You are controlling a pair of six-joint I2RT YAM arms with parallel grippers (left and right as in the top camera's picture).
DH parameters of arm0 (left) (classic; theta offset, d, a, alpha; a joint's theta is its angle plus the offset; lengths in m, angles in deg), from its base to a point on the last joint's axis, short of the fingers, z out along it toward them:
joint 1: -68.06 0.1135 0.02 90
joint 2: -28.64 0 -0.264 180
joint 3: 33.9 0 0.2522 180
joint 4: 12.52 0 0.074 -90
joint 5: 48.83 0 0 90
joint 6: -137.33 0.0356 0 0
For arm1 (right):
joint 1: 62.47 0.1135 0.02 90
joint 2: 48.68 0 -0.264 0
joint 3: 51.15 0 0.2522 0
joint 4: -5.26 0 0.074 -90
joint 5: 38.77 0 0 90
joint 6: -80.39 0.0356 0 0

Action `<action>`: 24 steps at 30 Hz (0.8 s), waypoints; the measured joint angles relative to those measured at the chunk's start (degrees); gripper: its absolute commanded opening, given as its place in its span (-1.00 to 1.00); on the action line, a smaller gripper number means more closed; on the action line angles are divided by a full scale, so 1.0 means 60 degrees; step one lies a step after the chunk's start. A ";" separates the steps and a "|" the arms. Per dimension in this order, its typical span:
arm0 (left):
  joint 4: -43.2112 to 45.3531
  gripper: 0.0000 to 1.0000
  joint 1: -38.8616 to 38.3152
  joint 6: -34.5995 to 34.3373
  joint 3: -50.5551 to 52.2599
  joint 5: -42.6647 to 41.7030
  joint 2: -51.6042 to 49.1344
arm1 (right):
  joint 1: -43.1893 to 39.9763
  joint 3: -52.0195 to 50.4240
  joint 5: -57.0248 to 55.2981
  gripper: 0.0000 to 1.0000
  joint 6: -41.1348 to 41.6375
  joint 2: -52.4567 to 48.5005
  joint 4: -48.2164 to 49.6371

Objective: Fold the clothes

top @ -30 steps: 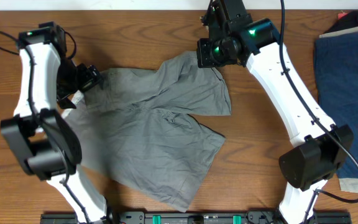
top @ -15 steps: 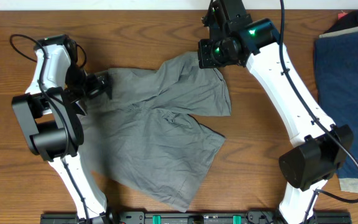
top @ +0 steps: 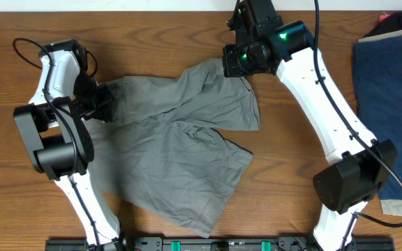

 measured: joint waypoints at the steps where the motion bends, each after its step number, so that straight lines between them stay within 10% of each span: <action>1: -0.0004 -0.88 0.0000 0.0000 0.0000 0.0000 0.0022 | 0.0000 0.0000 0.0000 -0.98 0.0000 0.0000 -0.0004; 24: -0.1111 -0.88 0.0000 -0.0211 0.0051 0.0441 0.4870 | 0.0947 0.0000 0.0007 -0.98 0.0044 0.1872 -0.2430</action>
